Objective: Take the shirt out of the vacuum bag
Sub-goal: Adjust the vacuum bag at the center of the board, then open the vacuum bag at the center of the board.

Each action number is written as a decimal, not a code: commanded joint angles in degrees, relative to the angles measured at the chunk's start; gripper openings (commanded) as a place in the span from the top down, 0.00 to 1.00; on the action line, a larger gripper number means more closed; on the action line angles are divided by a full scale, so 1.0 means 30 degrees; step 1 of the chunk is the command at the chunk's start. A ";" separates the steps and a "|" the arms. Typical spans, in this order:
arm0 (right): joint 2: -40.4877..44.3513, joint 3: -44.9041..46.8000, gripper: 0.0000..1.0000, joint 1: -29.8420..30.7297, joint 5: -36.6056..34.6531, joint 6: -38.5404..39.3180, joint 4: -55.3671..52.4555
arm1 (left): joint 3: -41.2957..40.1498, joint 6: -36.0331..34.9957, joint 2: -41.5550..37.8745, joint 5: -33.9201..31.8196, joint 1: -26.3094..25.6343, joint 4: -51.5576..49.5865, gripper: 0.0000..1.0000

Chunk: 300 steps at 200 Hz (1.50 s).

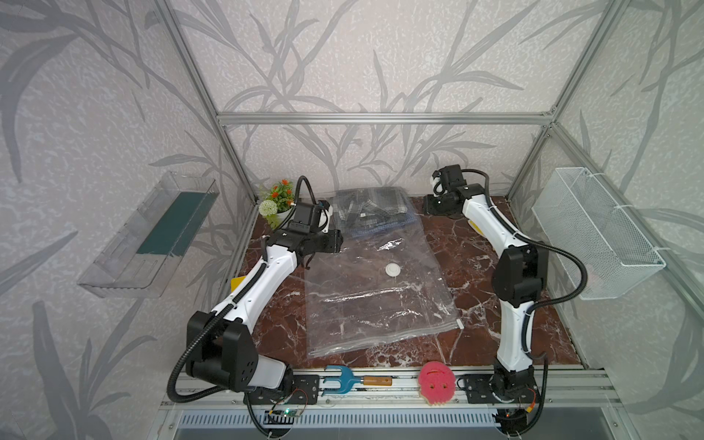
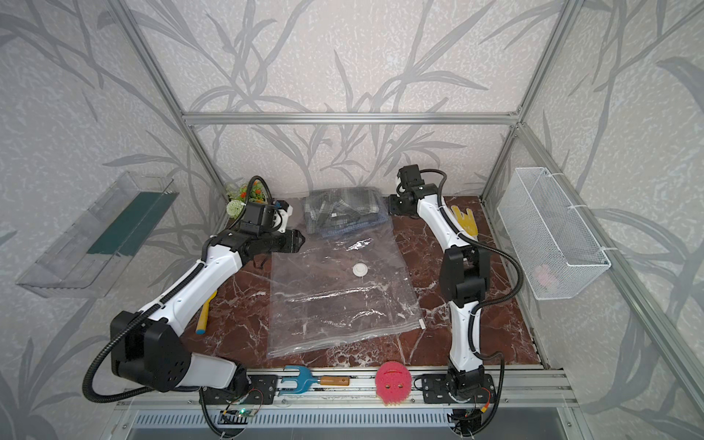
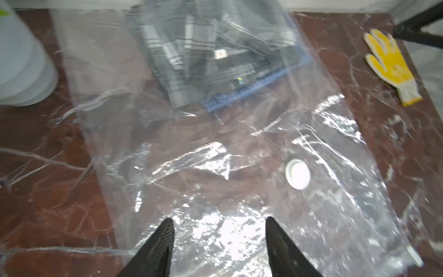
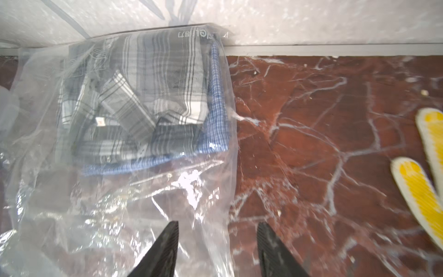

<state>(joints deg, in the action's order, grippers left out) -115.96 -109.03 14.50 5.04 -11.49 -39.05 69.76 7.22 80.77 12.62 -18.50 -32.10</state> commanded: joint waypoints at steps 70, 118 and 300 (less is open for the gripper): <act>1.2770 1.3927 0.38 -0.0088 0.0075 -0.1259 0.2730 | -0.3086 -0.8510 0.0290 -0.2781 -1.0959 -0.6157 0.39; 1.4501 1.7146 0.33 -0.0088 0.0042 -0.1892 0.3971 | -0.4702 -0.8544 0.1163 -0.4213 -1.3298 -0.5614 0.38; 1.3826 1.8272 0.34 -0.0988 0.1004 -0.1973 0.5012 | -0.3423 -0.6488 0.4646 -0.7927 -1.4444 -0.4076 0.92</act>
<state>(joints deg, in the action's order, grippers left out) -76.53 -54.85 12.08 8.08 -17.12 -23.79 56.21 -13.72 96.99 -10.46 -63.81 -44.88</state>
